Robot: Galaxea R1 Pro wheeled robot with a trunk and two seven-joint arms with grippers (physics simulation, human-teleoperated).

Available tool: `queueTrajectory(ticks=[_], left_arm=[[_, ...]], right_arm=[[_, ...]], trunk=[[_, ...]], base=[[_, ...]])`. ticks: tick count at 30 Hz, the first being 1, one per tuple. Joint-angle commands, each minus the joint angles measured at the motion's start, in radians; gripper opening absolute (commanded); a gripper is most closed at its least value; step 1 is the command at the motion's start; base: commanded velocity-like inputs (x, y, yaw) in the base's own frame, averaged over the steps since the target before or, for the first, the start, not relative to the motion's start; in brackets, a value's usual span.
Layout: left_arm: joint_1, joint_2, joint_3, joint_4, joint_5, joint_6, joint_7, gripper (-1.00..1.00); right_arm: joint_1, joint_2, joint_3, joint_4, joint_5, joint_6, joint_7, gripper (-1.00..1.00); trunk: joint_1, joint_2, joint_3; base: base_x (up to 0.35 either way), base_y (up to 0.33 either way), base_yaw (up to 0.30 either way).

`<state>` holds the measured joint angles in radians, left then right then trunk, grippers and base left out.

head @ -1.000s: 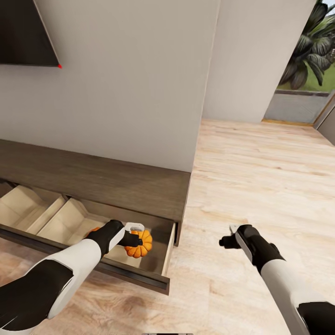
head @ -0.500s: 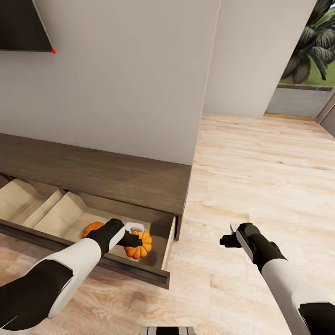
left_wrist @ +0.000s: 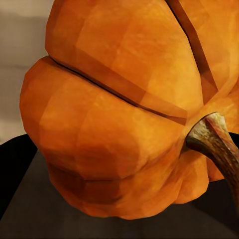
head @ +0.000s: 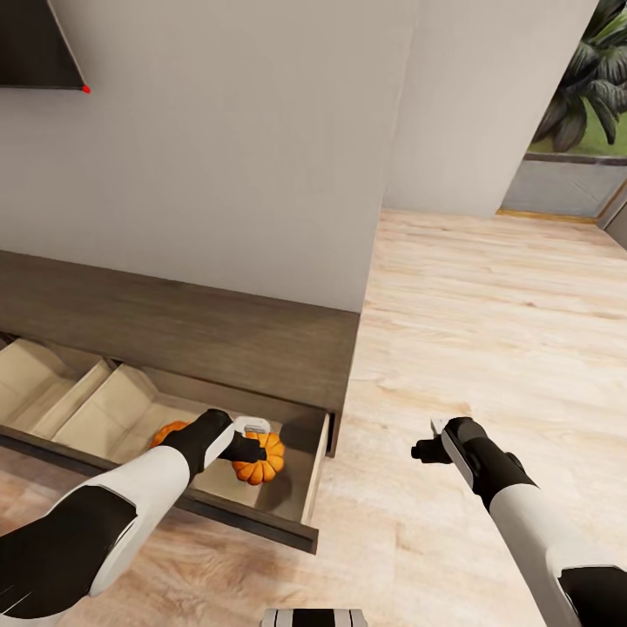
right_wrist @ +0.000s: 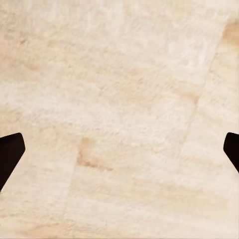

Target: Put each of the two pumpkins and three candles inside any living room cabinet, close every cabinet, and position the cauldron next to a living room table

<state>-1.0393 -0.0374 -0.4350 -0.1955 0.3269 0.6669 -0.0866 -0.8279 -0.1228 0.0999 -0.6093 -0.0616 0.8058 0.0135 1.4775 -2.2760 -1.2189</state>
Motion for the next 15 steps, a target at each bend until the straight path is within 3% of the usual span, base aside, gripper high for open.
queueTrajectory(ticks=[1, 11, 15], left_arm=[[-0.001, 0.001, -0.009, -0.001, 0.008, 0.004, 0.001, -1.0], [-0.001, -0.001, -0.01, -0.001, 0.008, 0.005, 0.002, -1.0], [-0.001, -0.001, -0.01, 0.0, 0.008, 0.005, 0.002, -1.0]], right_arm=[[0.0, -0.001, 0.006, -0.001, -0.006, 0.004, -0.001, 1.0], [0.0, -0.001, 0.006, -0.001, -0.006, 0.004, -0.001, 1.0], [0.0, -0.001, 0.006, -0.001, -0.006, 0.003, -0.001, 1.0]], trunk=[[0.0, 0.0, -0.001], [0.0, 0.0, -0.001], [0.015, -0.028, -0.013]], base=[[0.041, 0.0, 0.0], [0.008, 0.0, 0.0], [0.0, 0.0, 0.0]])
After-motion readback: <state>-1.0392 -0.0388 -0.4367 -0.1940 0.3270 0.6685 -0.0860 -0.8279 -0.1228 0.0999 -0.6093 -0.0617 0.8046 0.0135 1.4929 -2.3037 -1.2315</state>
